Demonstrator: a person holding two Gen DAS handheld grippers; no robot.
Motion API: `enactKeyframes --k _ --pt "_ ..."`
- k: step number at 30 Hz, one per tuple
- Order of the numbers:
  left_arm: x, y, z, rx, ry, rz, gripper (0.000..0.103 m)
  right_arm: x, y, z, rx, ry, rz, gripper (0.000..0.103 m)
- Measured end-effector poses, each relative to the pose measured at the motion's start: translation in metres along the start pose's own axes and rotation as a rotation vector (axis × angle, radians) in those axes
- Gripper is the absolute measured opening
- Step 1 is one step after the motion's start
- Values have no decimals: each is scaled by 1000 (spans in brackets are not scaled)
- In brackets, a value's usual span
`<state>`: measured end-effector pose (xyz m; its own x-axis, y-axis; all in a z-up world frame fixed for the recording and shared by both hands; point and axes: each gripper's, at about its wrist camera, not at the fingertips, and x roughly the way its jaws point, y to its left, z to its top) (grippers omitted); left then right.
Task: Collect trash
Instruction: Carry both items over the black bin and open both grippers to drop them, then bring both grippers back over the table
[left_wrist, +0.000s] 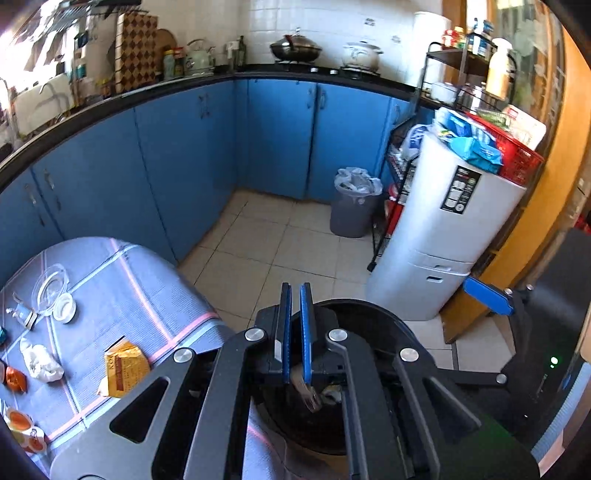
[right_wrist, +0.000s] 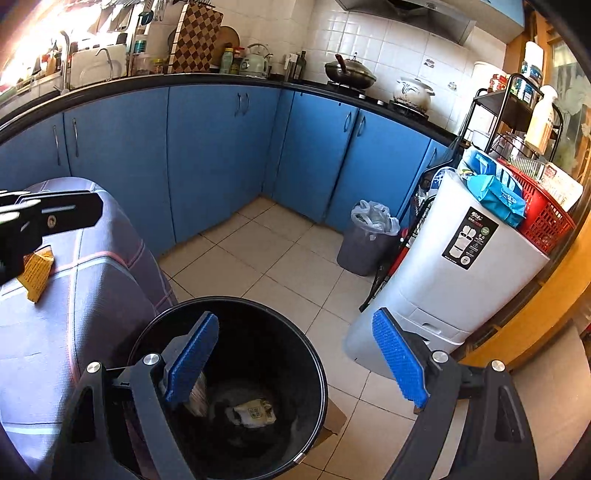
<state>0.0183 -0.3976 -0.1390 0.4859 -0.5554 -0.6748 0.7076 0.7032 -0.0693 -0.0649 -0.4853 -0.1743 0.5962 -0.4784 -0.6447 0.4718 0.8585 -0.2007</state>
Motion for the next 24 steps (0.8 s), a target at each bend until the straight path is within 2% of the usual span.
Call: enactKeyframes --k 4,10,12,15,19,22,24 --pt "0 20 -4 -51 17 53 7 0 8 2 -10 -2 23 83" --pt "-15 65 -20 -128 42 82 7 -5 39 11 -41 -19 103 83" --pt "-31 86 -28 -149 6 108 7 -9 54 16 -58 -31 135 83" --pt "-57 119 -41 -192 -47 88 7 -15 82 21 -89 -43 196 83" --pt "-89 172 -69 -263 -29 194 7 -25 127 26 -137 -52 291 83" --pt "-114 207 -96 -297 -1 353 7 -37 161 30 -180 -59 373 83" --pt "-133 231 -116 -337 3 419 7 -44 185 30 -211 -60 429 83"
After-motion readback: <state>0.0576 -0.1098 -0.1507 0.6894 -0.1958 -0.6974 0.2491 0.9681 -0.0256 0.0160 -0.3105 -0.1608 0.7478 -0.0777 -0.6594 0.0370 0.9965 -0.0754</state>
